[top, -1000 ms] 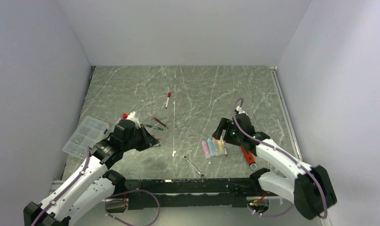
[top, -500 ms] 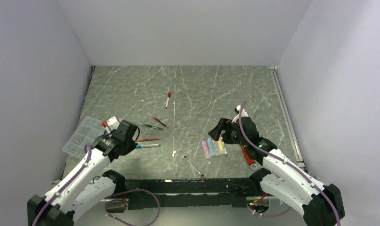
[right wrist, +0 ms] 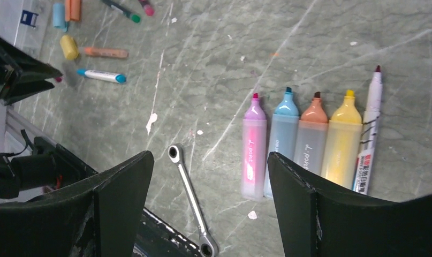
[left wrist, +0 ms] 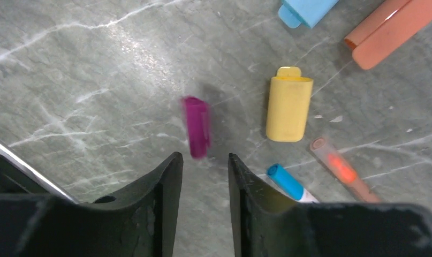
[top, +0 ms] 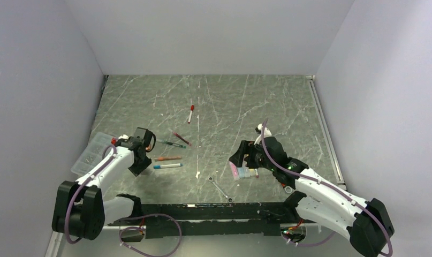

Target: Open the pen caps

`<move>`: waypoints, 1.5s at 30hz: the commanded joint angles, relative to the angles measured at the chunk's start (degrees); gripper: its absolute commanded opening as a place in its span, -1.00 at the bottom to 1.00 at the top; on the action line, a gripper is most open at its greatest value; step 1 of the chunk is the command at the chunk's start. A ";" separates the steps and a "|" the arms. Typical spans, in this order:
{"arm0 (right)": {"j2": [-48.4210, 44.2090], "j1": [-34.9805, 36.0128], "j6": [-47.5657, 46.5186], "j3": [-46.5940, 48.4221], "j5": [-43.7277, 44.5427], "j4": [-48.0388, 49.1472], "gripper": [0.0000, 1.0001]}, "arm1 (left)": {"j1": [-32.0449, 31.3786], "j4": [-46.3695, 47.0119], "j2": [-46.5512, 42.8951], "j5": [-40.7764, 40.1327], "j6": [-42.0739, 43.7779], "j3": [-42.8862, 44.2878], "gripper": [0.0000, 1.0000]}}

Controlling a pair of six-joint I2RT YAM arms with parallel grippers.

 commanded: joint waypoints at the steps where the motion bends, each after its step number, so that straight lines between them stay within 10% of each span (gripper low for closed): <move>1: 0.10 2.20 -1.74 4.11 2.17 1.35 0.64 | 0.38 2.71 0.12 0.43 -0.96 1.15 -0.02; 6: -0.45 2.91 -1.80 5.15 2.84 0.43 0.64 | 0.38 2.63 -1.70 0.05 -0.20 0.57 0.37; 14: 0.26 4.57 -2.85 5.88 2.86 0.51 0.63 | -2.16 0.56 -12.05 5.05 1.57 2.03 0.45; 26: 7.25 12.85 -1.16 7.68 6.65 3.25 0.58 | -20.36 3.34 -8.41 0.96 -24.11 -0.89 0.55; 45: -2.83 14.35 -0.44 5.45 10.29 -3.56 0.58 | -20.18 -3.04 14.62 1.18 -39.64 11.36 -0.01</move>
